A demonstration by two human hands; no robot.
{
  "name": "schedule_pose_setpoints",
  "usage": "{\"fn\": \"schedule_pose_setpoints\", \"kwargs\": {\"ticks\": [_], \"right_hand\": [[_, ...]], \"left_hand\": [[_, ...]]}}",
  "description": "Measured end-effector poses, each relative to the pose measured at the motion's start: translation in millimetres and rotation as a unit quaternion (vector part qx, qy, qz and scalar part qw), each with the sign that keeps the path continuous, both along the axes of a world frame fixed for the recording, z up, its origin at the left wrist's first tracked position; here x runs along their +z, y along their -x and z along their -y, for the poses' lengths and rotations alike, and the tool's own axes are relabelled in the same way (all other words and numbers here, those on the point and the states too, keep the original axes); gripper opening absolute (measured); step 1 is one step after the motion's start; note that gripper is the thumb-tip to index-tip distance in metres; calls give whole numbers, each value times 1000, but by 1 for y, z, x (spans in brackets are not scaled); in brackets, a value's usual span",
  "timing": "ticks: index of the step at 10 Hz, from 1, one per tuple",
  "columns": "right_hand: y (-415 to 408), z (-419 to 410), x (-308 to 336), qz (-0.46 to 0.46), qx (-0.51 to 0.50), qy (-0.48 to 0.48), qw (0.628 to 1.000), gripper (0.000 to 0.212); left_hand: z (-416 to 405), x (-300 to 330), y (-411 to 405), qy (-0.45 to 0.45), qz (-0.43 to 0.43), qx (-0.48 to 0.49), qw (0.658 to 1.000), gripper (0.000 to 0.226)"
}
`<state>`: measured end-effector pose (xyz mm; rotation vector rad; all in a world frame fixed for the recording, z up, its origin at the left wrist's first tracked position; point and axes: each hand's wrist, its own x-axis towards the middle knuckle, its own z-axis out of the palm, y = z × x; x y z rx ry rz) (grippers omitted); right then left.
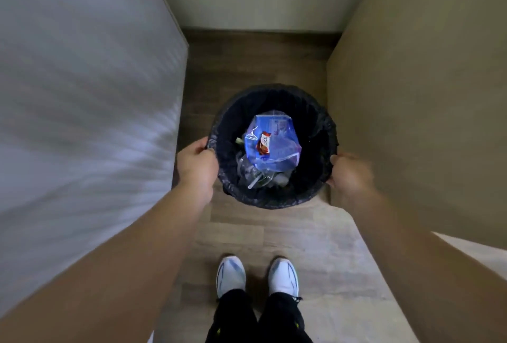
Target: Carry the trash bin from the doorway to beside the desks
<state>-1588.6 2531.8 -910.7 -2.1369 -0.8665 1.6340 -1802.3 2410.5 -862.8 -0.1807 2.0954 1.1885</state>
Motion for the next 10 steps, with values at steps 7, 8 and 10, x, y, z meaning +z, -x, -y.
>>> {"fn": "schedule_pose_setpoints", "kwargs": {"ticks": [7,8,10], "right_hand": [[29,12,-151,28,49,-32,998,45],[29,18,-134,44,91,-36,994,47],[24,28,-50,44,137,-51,988,45]], "left_hand": [[6,-185,33,47,56,-18,997,28],[15,-174,30,50,58,-15,997,33],[32,-93,24,47,31,-28,998,36]]}}
